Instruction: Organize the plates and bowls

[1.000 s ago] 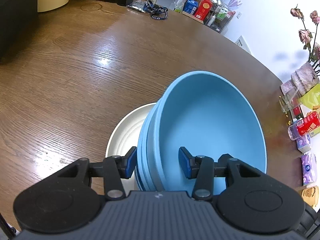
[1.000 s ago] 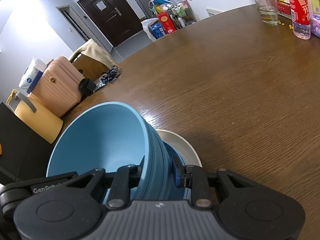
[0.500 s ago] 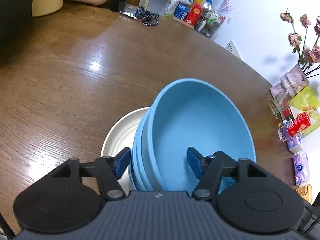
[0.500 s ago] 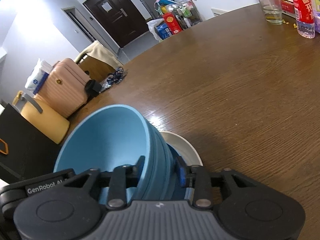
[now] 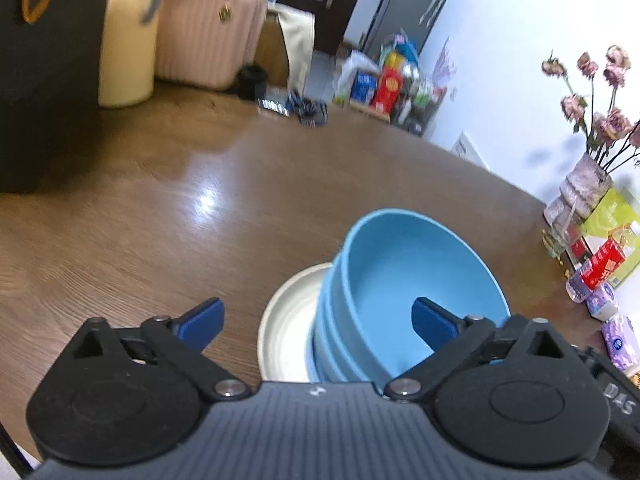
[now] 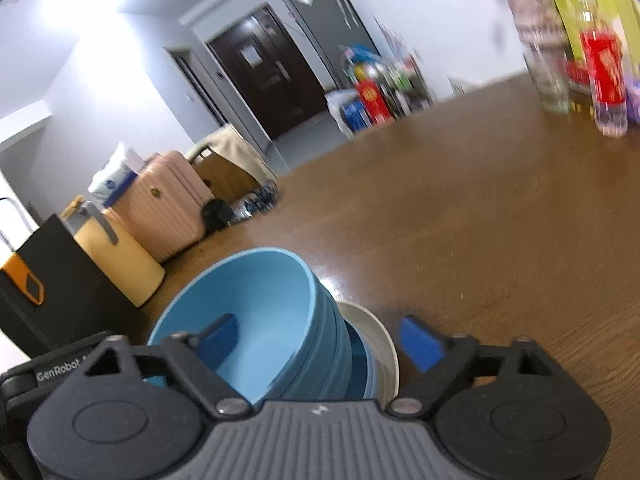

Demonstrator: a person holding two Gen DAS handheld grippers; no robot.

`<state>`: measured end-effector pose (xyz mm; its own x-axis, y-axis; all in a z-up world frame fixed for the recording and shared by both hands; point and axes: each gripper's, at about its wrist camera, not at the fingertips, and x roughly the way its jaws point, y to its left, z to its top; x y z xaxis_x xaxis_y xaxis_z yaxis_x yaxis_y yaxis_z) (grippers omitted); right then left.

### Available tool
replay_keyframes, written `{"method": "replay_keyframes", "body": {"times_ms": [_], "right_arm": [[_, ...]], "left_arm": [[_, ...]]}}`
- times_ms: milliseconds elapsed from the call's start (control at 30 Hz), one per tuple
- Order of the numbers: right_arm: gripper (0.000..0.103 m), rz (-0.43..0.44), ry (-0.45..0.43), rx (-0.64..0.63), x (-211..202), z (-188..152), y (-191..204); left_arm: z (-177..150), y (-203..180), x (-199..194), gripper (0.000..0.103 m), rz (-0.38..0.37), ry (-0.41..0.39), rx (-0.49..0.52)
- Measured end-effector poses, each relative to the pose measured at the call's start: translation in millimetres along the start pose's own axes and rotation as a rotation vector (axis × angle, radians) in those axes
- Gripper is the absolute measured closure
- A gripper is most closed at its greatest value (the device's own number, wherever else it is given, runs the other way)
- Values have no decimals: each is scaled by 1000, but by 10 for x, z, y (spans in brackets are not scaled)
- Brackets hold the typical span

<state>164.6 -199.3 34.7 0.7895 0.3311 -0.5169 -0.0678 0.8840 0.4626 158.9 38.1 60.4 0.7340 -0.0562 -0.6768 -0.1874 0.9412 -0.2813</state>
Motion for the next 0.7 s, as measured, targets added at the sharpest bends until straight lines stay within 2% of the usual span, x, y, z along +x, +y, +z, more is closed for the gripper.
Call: {"method": "replay_keyframes", "body": {"times_ms": [33, 200, 333, 433, 700], "right_arm": [[0, 4, -26, -25, -69, -28, 18], [0, -17, -153, -180, -422, -205, 169], [0, -6, -209, -261, -662, -371, 251], [0, 0, -242, -297, -839, -523, 278], [0, -20, -285, -372, -1318, -949, 266]], "left_arm": [[-32, 11, -64, 0, 6, -28, 7], [-249, 98, -376, 0, 19, -165, 24], [-470, 170, -629, 0, 13, -254, 43], [-679, 180, -800, 0, 41, -314, 71], [-1205, 209, -1188, 0, 36, -399, 118]]}}
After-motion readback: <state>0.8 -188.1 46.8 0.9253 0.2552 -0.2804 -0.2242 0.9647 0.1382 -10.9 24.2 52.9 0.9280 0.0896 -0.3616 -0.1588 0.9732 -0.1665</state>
